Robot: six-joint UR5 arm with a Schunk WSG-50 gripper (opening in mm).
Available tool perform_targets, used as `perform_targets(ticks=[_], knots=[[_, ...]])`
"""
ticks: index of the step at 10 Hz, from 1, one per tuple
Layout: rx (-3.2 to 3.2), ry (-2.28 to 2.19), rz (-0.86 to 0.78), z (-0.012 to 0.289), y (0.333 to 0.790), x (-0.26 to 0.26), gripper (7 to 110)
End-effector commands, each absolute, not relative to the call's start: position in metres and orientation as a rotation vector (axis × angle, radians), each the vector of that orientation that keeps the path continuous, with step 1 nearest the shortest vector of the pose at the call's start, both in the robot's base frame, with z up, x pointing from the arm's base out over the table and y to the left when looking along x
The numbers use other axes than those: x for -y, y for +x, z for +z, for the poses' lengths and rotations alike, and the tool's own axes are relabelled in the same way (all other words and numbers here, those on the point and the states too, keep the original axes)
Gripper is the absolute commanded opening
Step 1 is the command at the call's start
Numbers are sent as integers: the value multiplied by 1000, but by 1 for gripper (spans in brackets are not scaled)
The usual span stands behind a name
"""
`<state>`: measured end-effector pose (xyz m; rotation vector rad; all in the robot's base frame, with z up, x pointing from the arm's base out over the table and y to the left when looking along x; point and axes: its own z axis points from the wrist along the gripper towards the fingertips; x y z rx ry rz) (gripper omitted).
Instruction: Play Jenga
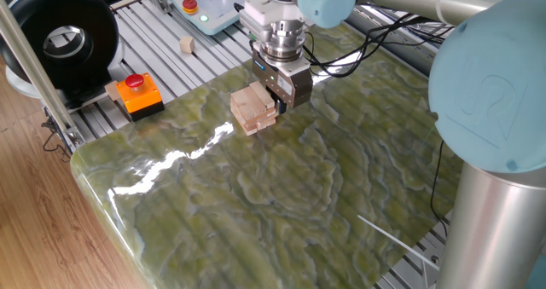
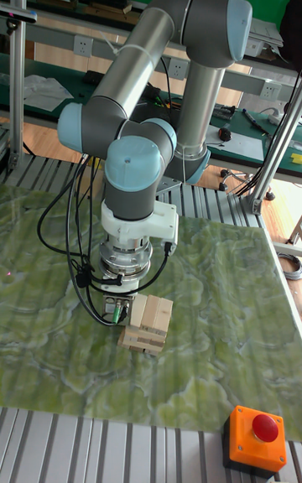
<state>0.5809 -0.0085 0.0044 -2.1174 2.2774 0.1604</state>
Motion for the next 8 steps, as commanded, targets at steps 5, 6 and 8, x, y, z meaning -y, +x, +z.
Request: perform_targets(ticks=[5, 6, 8], knots=[[-2299, -2099, 150, 5, 582, 12, 7], [-2302, -2096, 154, 5, 581, 12, 7], [-2312, -2090, 173, 5, 579, 10, 7]])
